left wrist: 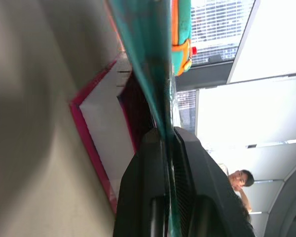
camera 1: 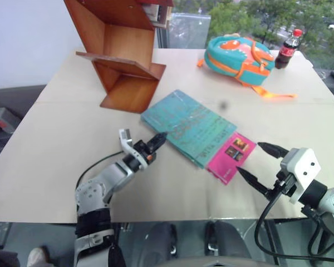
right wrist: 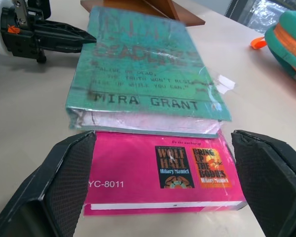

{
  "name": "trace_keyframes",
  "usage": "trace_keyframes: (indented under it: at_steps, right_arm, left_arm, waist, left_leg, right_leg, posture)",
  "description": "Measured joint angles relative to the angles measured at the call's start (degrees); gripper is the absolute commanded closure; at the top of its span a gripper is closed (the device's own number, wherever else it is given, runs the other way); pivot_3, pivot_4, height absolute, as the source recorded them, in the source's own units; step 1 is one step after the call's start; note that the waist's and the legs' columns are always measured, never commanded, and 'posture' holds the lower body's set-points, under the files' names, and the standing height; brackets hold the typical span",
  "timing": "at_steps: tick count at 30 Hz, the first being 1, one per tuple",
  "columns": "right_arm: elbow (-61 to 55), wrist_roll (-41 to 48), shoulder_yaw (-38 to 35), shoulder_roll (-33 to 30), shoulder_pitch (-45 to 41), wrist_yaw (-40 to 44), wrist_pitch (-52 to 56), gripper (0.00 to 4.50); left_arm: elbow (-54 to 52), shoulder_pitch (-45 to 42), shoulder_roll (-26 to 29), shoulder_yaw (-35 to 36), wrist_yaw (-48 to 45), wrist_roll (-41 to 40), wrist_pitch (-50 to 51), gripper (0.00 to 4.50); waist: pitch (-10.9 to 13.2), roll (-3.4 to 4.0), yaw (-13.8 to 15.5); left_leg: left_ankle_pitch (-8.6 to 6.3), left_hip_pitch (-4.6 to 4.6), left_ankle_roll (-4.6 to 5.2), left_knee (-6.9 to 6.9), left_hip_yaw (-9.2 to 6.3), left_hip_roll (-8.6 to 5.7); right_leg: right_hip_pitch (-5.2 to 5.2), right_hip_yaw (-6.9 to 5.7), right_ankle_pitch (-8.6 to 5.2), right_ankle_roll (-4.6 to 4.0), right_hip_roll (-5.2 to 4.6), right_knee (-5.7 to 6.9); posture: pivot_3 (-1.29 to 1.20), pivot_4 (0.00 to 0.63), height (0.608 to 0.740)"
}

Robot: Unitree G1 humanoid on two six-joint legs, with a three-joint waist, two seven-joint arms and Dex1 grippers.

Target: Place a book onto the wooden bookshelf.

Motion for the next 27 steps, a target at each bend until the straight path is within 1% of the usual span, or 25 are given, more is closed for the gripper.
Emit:
trace_keyframes:
  at_steps: [5, 8, 12, 15, 16, 24, 27]
  right_arm:
    - [0.0, -0.1, 1.0, 0.0, -0.2, 0.0, 0.3, 0.00]
    - [0.0, -0.1, 1.2, 0.0, -0.5, 0.0, 0.3, 0.00]
    - [0.0, -0.2, 1.4, 0.0, -0.7, 0.0, 0.3, 0.00]
    - [0.0, -0.2, 1.5, 0.0, -1.1, 0.0, 0.4, 0.00]
    - [0.0, -0.2, 1.5, 0.0, -1.2, 0.0, 0.4, 0.00]
    - [-0.2, 0.8, 1.4, -0.7, -0.6, 1.7, 0.3, 0.00]
    - [-0.8, 2.9, 0.8, -1.2, 0.4, 3.6, -0.1, 0.00]
  left_arm:
    - [-2.0, 2.2, 1.4, 0.4, 2.4, -3.6, 0.5, 4.47]
    - [-2.9, 4.2, 3.6, 0.5, 2.5, -5.6, 1.3, 4.47]
    - [-2.3, 4.8, 5.4, 0.4, 2.4, -5.7, 1.6, 2.96]
    - [-1.6, 4.4, 5.4, 0.1, 1.9, -5.3, 1.5, 1.51]
    - [-1.2, 4.1, 5.4, -0.1, 1.7, -5.1, 1.4, 1.12]
    - [3.3, -1.1, 2.2, -1.6, -1.3, -3.3, 0.7, 1.12]
    - [4.2, -2.2, 1.1, -2.6, -2.1, -2.8, 0.9, 1.12]
  waist:
    - [0.0, -0.01, 0.0]
    - [0.0, -0.02, 0.1]
    - [0.0, -0.01, 0.1]
    - [0.0, -0.01, 0.1]
    - [0.0, -0.01, 0.2]
    - [0.0, -0.03, 0.3]
    - [0.0, -0.04, 0.2]
  left_leg:
    - [0.07, -0.05, -0.13, -0.09, 0.00, -0.01]
    - [0.07, -0.07, -0.12, -0.09, 0.00, -0.02]
    - [0.02, -0.09, -0.07, -0.10, -0.01, -0.03]
    - [0.05, -0.13, -0.11, -0.10, -0.02, -0.04]
    - [0.06, -0.14, -0.13, -0.10, -0.04, -0.04]
    - [0.07, -0.21, -0.12, -0.10, -0.10, -0.10]
    - [0.07, -0.22, -0.11, -0.11, -0.11, -0.11]
  right_leg:
    - [-0.04, -0.03, 0.00, 0.00, -0.05, -0.07]
    - [-0.07, -0.04, 0.00, 0.00, -0.08, -0.07]
    - [-0.07, -0.08, 0.00, 0.00, -0.12, -0.09]
    - [-0.07, -0.10, 0.00, 0.00, -0.13, -0.12]
    - [-0.07, -0.11, 0.00, 0.00, -0.13, -0.13]
    - [-0.06, -0.19, 0.00, 0.00, -0.10, -0.18]
    - [-0.06, -0.19, 0.00, 0.00, 0.04, -0.19]
  posture:
    - [0.00, 0.150, 0.740]
    - [0.00, 0.150, 0.740]
    - [0.00, 0.150, 0.740]
    - [0.00, 0.150, 0.740]
    - [0.00, 0.150, 0.740]
    - [0.00, 0.150, 0.740]
    - [0.00, 0.150, 0.740]
